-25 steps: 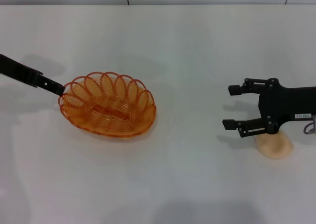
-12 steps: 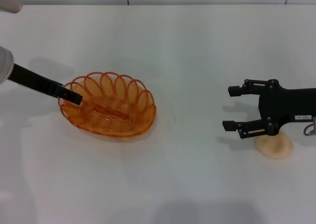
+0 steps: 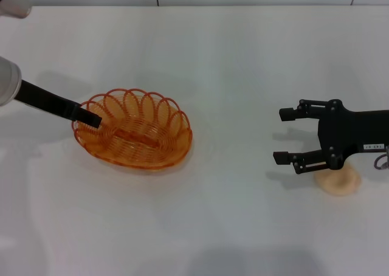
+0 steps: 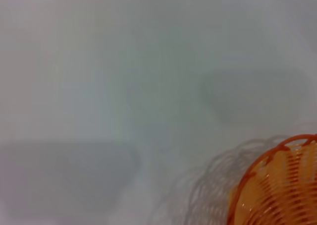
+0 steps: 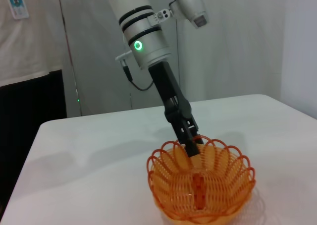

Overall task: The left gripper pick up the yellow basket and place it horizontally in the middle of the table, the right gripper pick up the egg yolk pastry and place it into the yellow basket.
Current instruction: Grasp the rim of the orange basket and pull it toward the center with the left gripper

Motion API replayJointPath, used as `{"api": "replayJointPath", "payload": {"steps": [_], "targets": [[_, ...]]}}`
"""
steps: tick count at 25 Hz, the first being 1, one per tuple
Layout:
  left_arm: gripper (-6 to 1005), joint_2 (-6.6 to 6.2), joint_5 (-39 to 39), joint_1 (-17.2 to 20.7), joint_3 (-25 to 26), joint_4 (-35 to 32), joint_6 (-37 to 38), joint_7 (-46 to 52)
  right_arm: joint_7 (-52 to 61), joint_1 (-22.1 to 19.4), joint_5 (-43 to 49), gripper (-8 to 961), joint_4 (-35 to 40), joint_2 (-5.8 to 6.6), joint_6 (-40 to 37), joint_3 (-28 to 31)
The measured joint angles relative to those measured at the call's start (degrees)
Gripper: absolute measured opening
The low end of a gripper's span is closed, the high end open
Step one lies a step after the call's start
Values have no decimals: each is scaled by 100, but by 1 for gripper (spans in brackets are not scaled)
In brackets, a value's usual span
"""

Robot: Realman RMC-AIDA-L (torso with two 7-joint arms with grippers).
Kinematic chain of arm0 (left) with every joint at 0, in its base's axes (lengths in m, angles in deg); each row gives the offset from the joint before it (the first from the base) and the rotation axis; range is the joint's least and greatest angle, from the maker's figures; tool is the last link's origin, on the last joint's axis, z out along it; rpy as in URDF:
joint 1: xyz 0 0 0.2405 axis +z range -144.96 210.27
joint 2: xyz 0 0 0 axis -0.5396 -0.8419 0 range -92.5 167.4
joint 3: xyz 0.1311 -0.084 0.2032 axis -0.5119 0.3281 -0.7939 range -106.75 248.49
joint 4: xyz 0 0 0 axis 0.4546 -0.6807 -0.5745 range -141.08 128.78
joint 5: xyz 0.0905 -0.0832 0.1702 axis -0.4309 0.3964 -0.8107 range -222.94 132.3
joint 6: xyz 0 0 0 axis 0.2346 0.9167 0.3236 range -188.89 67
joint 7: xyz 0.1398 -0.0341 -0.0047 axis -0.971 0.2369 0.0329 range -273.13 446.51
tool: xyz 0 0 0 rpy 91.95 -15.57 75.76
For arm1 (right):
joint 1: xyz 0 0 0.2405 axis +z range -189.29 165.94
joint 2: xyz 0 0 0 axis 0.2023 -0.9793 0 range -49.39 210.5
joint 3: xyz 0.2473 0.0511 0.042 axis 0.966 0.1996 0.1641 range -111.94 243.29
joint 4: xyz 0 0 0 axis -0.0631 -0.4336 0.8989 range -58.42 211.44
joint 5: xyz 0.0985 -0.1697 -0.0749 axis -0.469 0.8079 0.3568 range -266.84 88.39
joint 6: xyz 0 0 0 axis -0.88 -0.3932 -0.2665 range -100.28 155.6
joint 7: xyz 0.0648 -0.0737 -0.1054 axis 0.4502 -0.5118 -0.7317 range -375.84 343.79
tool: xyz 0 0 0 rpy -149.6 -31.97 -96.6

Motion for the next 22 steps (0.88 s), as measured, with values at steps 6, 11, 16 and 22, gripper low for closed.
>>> {"api": "replayJointPath", "payload": {"steps": [6, 11, 16, 22], "targets": [[572, 22, 11, 16, 9, 5, -132, 4, -3, 0, -91, 869, 20, -6, -81, 0], [465, 26, 82, 32, 9, 24, -199, -9, -4, 0, -139, 869, 22, -8, -95, 0], [318, 26, 125, 20, -5, 76, -219, -19, -3, 0, -144, 869, 11, -9, -97, 0], [118, 45, 176, 15, -6, 87, -240, -30, -3, 0, -146, 869, -7, -9, -92, 0]]}}
